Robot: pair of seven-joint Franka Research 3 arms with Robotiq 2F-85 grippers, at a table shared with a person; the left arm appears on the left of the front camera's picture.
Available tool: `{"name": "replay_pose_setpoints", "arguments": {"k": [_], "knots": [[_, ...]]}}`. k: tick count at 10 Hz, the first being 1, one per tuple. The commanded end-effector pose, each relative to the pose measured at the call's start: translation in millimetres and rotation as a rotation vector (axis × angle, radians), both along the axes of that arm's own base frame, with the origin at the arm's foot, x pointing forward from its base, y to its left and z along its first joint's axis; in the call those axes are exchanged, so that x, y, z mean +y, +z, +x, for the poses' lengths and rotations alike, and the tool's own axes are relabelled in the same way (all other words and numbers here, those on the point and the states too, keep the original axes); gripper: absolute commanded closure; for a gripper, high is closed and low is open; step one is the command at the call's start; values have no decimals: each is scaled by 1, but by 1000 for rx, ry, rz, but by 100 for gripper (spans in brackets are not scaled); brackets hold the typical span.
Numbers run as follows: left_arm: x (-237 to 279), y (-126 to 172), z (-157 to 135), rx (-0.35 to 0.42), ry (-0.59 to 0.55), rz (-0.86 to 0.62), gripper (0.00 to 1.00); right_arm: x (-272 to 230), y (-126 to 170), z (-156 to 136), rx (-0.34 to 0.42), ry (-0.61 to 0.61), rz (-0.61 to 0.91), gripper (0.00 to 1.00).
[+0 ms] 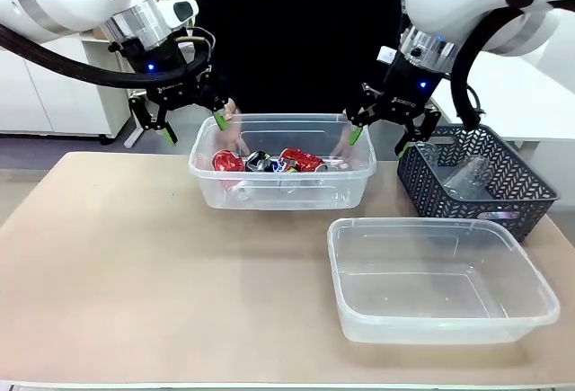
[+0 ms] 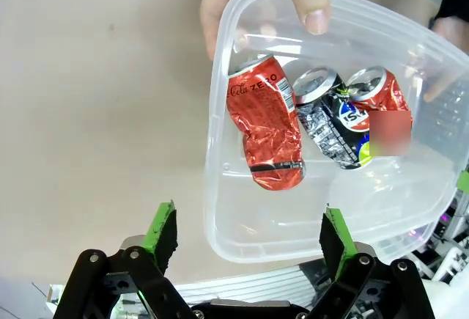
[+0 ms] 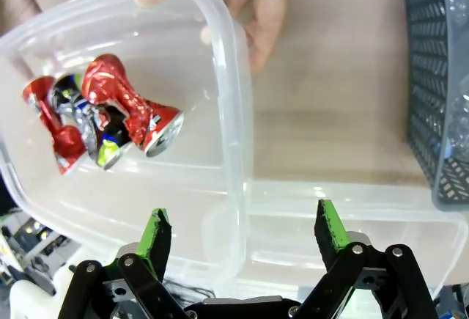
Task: Sort the waste into each basket.
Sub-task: Pick up the Organizing box on the right side of the table and lift it.
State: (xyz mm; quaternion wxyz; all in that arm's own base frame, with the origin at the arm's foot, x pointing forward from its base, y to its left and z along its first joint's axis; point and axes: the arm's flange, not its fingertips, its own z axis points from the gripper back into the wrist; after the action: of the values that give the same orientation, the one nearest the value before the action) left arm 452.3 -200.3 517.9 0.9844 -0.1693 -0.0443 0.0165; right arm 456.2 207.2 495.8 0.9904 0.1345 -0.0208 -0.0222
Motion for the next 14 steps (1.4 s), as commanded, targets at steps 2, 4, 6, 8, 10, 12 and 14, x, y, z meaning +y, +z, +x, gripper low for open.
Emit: {"name": "replay_pose_setpoints", "arguments": {"k": [2,4,6,8,10,12,14], "knots": [[-5,26,-15,-41,-36,-44,0,-39,29,-32,-9,-19,137,0],[-15,57,-69,-8,-75,-122,0,-109,73,-121,-1,-91,280,0],[-46,37,-111,21,-201,-140,0,-158,55,-186,-71,-252,148,0],[-110,-3,-103,108,-306,-137,0,-147,21,-180,-116,-144,59,0],[-88,23,-130,69,-244,-123,0,-164,37,-196,-67,-172,130,0],[-128,-14,-120,109,-274,-115,0,-149,27,-186,-94,-164,55,0],[-157,-42,-126,113,-132,-46,0,-126,-50,-152,-68,-106,-274,0]]}}
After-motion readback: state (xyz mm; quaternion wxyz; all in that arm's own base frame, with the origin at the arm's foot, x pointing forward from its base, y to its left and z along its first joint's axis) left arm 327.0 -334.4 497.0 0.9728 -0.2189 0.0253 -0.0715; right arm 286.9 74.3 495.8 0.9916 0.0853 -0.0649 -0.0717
